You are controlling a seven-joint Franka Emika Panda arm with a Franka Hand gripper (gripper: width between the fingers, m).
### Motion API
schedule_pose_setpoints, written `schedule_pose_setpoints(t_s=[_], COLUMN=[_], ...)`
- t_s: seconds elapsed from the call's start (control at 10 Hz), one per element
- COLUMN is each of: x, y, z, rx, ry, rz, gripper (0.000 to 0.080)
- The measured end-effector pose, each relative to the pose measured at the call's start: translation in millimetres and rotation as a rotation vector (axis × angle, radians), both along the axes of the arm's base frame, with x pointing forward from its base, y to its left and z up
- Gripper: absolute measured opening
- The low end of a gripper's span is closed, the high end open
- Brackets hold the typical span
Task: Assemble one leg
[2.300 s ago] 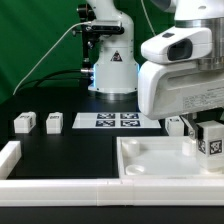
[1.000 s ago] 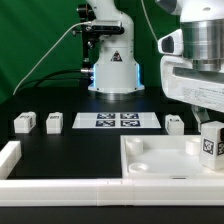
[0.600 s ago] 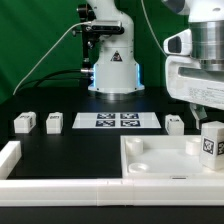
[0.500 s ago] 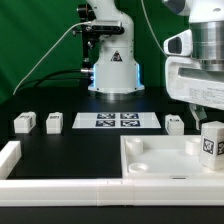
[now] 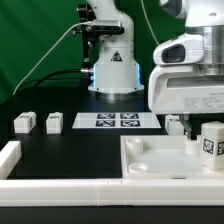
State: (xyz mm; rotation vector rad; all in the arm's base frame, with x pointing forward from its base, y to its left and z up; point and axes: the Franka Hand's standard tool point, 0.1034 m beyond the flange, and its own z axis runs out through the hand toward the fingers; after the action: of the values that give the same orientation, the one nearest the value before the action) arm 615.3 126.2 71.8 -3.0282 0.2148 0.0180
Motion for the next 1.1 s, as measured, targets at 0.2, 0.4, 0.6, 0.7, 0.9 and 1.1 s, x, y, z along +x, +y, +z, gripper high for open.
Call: schedule_pose_setpoints(t_s=[0.2,0.4,0.6,0.7,0.9,1.1], x=[0.0,0.2,0.1,0.2,0.2,0.6], y=[-0.7,-2.4,-3.8,-3.8,-3.8,-4.9], z=[-0.1,-0.2,-0.5,-0.5,-0.5,-0.5], rx=[-0.008,-0.021,-0.025,-0.025,-0.025,-0.026], ry=[-0.025,-0.049,-0.055,-0.056,-0.056,-0.057], rz=[0.239,0.495,0.587,0.587,0.587,0.586], gripper=[0.0649,0.0649,0.0649,0.0649,0.0499,0.0294])
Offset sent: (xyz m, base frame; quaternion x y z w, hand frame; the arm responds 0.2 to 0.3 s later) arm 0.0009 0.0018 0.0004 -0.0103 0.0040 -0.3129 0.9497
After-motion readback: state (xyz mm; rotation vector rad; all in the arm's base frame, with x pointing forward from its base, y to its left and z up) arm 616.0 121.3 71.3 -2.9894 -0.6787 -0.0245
